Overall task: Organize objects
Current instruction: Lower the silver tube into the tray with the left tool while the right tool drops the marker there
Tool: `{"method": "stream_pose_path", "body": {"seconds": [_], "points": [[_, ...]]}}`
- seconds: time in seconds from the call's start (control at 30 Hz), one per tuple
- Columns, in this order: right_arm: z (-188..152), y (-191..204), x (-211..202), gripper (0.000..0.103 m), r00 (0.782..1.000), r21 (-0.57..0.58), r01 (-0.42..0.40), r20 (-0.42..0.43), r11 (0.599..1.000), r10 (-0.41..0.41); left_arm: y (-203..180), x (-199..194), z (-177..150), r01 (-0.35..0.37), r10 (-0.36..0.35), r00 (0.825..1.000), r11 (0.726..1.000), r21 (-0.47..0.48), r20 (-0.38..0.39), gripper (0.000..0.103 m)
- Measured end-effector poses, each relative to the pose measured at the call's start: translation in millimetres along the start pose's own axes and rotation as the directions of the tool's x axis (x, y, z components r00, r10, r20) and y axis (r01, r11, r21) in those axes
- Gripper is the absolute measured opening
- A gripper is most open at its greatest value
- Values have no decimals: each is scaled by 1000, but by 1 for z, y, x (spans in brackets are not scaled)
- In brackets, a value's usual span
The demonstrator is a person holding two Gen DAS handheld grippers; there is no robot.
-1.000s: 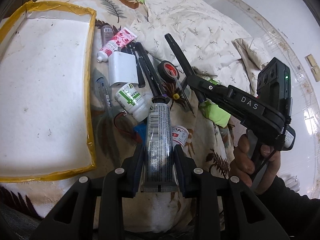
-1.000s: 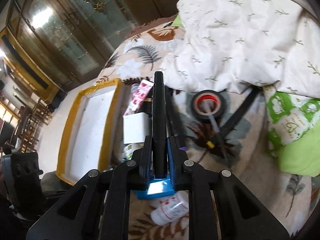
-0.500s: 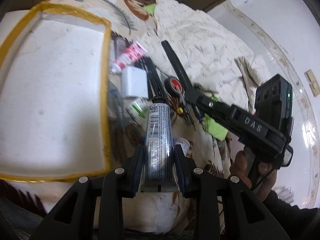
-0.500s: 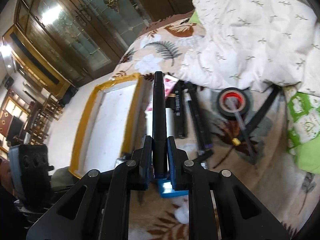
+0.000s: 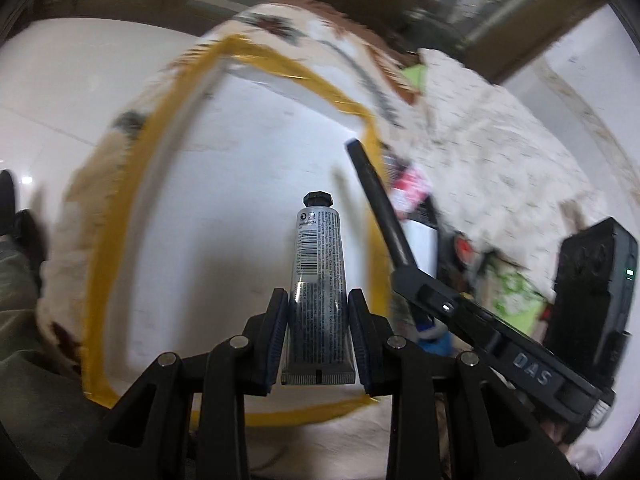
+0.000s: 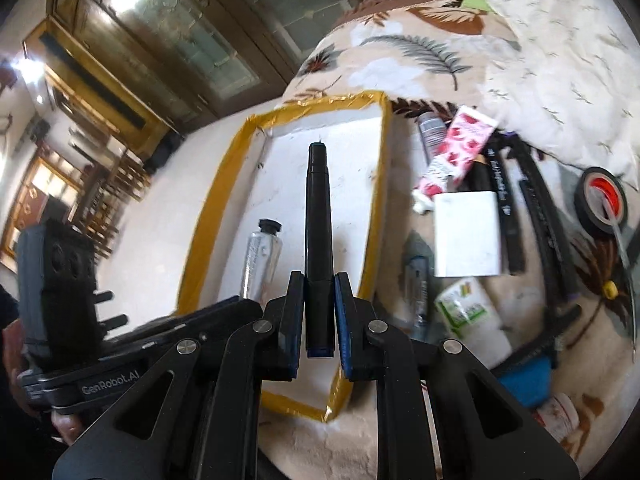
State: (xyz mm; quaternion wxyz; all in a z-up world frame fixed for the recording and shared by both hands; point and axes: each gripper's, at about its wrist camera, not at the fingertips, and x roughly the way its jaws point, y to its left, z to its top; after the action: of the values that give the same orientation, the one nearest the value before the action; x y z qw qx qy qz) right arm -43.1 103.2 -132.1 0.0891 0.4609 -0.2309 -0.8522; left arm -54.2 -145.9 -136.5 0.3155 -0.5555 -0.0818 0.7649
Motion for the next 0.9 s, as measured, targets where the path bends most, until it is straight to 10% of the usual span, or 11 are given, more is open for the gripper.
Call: {"method": "stream_pose_path", "body": {"seconds": [0.9], "points": [[-2, 9, 61, 16, 986, -42, 133, -98, 990, -136, 27, 18, -4, -96, 91, 994, 991, -91, -54, 31]]}}
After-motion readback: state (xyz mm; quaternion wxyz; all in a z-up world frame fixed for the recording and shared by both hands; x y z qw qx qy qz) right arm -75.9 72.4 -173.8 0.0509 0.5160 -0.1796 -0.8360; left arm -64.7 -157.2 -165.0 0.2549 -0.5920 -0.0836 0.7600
